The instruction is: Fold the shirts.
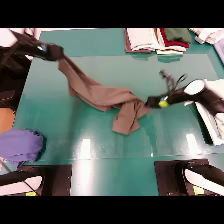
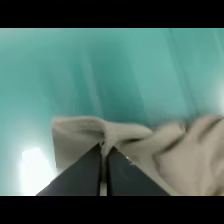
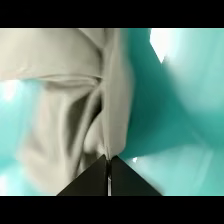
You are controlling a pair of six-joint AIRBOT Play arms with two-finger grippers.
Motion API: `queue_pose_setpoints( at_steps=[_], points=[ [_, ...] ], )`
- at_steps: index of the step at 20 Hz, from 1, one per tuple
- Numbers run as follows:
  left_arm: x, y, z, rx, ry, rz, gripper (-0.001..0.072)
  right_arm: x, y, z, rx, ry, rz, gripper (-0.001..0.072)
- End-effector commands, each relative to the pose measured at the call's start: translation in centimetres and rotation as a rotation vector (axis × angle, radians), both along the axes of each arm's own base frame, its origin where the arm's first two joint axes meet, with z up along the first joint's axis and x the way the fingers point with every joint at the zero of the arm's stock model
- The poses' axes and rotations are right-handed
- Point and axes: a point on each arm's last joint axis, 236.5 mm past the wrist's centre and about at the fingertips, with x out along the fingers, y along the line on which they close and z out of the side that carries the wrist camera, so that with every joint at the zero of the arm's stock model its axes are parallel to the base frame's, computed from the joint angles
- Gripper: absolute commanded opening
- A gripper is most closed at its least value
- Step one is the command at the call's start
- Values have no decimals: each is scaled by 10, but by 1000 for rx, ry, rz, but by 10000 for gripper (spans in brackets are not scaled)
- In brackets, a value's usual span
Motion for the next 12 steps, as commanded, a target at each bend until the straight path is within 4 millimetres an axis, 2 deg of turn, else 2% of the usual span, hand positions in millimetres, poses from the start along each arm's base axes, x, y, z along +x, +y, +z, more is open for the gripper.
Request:
queue_pose_setpoints(
  at_steps=[1, 2, 4, 6, 8, 9, 10, 12],
  points=[
    [-41, 31, 127, -8, -352, 69, 24, 26, -49, 144, -60, -363, -89, 17],
    [-66, 37, 166, -24, -455, 77, 24, 25, -66, 193, -68, -479, -135, 17],
    [-119, 45, 229, -61, -636, 88, 23, 4, -94, 287, -107, -692, -210, 16],
    [-178, 55, 281, -99, -799, 94, 23, -30, -109, 353, -160, -837, -256, 16],
    [-235, 63, 318, -131, -933, 99, 22, -61, -118, 400, -216, -947, -297, 16],
    [-259, 67, 332, -146, -991, 101, 22, -73, -121, 417, -242, -988, -319, 16],
    [-282, 71, 344, -163, -1046, 104, 22, -84, -126, 432, -270, -1026, -346, 16],
    [-311, 76, 358, -201, -1111, 110, 21, -96, -133, 450, -318, -1054, -378, 16]
  ],
)
